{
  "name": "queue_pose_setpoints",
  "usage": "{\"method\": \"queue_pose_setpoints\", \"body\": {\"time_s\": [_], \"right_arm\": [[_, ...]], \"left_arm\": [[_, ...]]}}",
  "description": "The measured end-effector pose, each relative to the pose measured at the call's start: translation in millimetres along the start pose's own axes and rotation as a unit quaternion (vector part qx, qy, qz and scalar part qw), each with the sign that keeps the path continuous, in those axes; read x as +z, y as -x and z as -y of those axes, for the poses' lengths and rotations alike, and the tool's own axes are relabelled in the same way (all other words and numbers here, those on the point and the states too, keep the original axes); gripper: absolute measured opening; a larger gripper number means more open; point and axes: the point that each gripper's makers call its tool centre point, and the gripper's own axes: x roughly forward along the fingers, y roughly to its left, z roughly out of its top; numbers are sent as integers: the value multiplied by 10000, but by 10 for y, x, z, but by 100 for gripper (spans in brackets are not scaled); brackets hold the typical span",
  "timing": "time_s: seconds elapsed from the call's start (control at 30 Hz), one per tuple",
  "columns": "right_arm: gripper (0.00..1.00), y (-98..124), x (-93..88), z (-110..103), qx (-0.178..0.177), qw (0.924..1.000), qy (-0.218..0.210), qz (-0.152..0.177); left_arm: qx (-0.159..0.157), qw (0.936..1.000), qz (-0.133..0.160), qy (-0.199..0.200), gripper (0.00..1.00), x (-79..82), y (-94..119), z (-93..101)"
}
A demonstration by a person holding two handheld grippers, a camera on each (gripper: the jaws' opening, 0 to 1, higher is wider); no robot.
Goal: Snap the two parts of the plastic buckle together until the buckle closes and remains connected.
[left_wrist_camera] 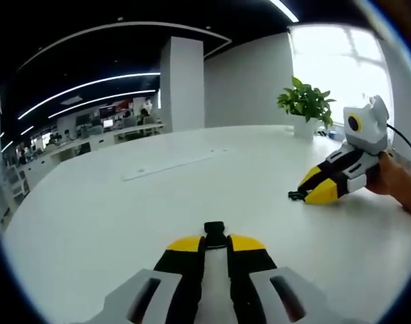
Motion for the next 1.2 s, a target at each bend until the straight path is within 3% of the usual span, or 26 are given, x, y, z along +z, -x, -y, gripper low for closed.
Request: {"method": "queue_pose_setpoints", "body": {"time_s": [0.83, 1.2], "right_arm": [[13, 15, 9, -2, 14, 10000, 23, 18], [13, 103, 27, -94, 72, 9999, -72, 97]], "left_arm": [[9, 10000, -25, 49, 12, 0, 8, 6], [-105, 9999, 32, 75, 12, -8, 137, 182]]}}
